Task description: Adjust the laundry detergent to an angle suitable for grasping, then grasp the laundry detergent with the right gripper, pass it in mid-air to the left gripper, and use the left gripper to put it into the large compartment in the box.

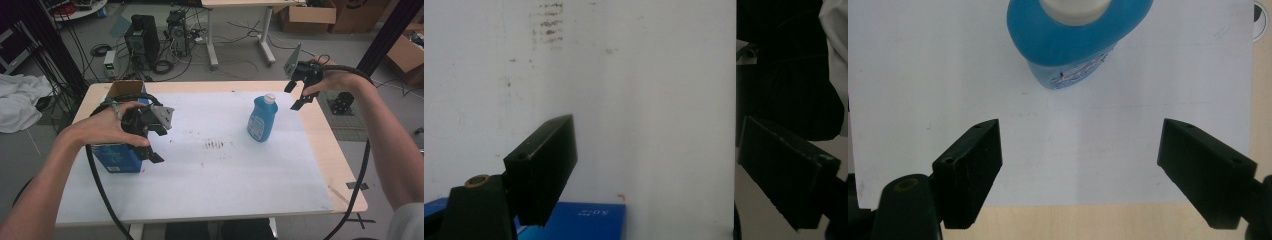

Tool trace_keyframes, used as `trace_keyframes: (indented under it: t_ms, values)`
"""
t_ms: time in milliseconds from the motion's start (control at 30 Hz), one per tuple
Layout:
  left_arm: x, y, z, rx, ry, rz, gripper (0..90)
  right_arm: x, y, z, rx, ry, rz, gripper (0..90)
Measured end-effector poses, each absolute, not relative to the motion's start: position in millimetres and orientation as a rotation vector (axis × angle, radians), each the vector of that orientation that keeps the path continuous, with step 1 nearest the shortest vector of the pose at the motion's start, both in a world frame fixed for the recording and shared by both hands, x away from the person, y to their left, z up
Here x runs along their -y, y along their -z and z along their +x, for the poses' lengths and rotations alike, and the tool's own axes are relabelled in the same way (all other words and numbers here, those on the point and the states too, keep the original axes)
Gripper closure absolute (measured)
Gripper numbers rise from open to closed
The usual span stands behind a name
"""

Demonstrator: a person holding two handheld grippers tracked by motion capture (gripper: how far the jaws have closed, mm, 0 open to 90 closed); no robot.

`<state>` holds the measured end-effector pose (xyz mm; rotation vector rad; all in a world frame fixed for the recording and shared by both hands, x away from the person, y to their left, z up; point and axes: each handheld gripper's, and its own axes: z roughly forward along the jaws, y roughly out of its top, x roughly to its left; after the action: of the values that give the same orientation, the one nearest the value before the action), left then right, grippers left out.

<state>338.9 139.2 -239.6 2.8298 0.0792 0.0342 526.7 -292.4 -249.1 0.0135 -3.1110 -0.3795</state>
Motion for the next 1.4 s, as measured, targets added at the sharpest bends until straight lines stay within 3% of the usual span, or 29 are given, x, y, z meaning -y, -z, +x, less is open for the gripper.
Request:
trace_keyframes:
  t_ms: [833,1400]
  values:
    - [-133.9,244.7,348.1,-0.058,-0.002,2.838,16.7,284.8,256.2,514.0,3.122,0.303,0.003,18.2]
    - [-132.1,249.0,347.2,-0.044,0.013,2.83,16.8,283.8,260.3,501.5,3.072,0.379,-0.24,19.5]
